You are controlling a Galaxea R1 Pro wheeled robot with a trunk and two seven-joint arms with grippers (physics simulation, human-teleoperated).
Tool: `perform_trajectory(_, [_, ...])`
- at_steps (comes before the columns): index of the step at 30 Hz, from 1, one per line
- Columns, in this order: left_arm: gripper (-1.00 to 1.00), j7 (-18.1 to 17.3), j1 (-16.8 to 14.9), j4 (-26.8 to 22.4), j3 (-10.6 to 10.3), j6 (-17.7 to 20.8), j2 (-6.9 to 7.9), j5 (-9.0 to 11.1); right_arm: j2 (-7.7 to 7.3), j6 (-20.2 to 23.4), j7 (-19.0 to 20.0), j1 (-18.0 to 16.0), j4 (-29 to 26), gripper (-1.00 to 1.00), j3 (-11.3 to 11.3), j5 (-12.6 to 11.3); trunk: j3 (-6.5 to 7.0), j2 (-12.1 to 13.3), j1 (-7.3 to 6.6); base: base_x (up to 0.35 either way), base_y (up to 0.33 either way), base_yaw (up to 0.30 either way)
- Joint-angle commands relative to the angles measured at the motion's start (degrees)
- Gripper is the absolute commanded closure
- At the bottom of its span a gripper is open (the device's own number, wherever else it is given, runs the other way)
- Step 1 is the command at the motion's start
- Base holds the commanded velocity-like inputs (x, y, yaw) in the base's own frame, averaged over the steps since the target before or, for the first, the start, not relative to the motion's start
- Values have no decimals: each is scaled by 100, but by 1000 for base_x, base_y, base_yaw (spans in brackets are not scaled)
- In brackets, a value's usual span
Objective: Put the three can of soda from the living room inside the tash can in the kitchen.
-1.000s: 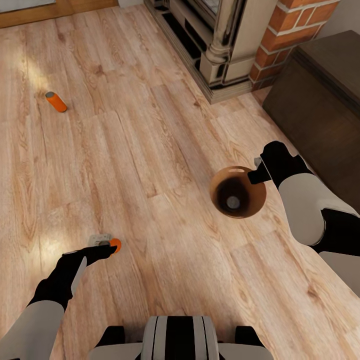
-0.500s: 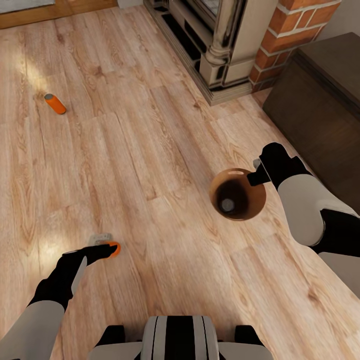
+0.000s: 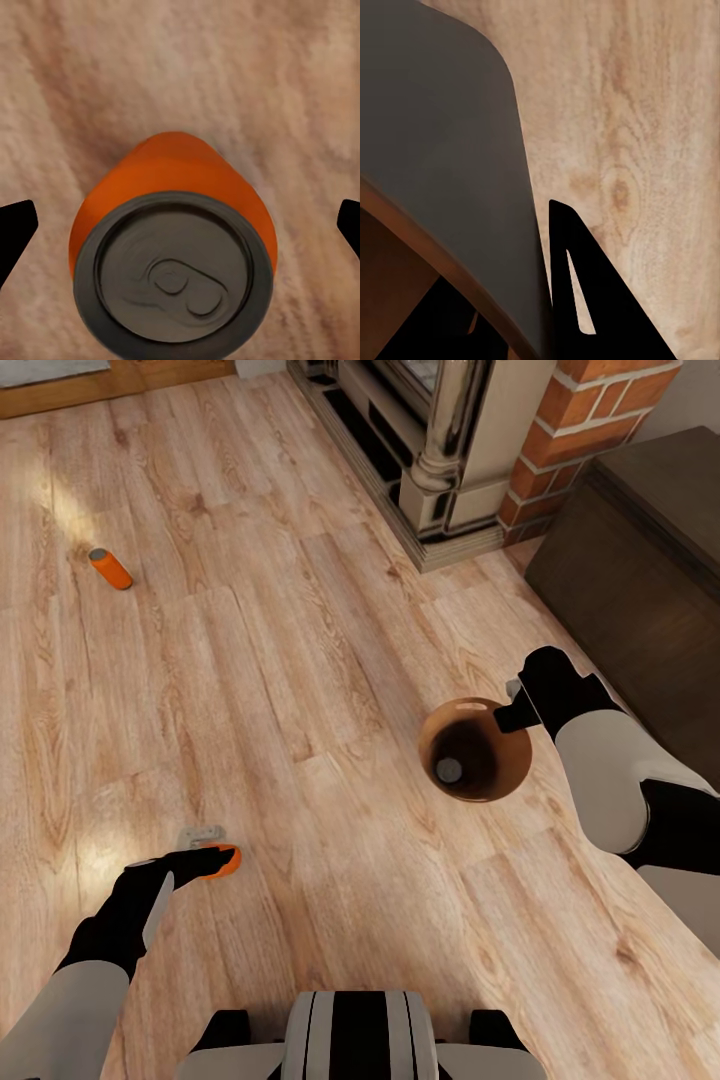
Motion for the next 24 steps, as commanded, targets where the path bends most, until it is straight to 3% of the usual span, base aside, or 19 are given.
perform_trajectory(1, [-100, -1, -5, 3, -3, -4, -3, 0, -3, 0, -64, 3, -57, 100, -51, -116, -2, 1, 73, 0, 0, 0])
perform_trajectory(18, [-100, 18, -5, 14, -9, 5, 5, 0, -10, 0, -64, 14, -57, 100, -51, -116, -56, -120, 138, 0, 0, 0])
perform_trajectory(24, [-100, 41, -5, 62, -14, 5, 3, -8, -10, 0, -64, 14, -57, 100, -51, -116, -171, -360, 270, 0, 0, 0])
